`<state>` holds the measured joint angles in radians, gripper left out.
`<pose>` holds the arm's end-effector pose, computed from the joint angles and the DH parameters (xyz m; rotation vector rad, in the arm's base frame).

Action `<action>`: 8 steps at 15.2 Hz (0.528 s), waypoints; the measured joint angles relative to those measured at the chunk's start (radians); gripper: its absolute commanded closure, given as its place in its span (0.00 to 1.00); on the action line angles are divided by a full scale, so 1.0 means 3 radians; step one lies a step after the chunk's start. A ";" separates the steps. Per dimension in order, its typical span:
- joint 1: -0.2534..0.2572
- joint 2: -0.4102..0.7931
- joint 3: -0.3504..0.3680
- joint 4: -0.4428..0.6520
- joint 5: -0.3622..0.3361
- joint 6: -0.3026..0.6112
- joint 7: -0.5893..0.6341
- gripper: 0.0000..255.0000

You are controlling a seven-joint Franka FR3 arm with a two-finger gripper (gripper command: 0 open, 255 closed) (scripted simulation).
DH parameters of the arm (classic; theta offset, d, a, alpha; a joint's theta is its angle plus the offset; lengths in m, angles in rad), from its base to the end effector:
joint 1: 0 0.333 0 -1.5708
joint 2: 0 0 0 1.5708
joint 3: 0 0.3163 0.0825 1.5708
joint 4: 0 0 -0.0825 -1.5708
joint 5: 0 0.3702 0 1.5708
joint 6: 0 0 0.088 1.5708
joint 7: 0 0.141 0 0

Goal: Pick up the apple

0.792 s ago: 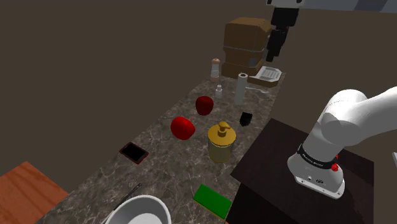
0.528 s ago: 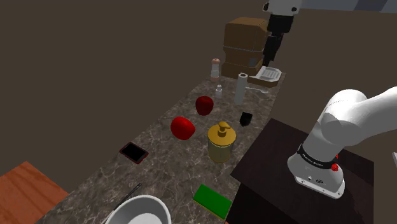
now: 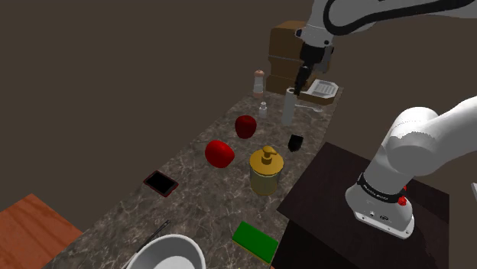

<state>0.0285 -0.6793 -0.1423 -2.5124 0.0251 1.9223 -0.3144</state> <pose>0.3433 -0.0390 0.4800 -3.0247 -0.3348 -0.1593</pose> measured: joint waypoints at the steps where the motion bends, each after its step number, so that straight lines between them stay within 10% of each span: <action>1: 0.0018 0.0080 -0.0030 -0.0042 0.0002 0.0167 -0.0068 0.00; 8: 0.0215 0.0787 -0.0247 -0.0126 0.0137 0.1252 -0.0572 0.00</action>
<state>0.0929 -0.4430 -0.2164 -2.5502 0.0661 2.2978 -0.4861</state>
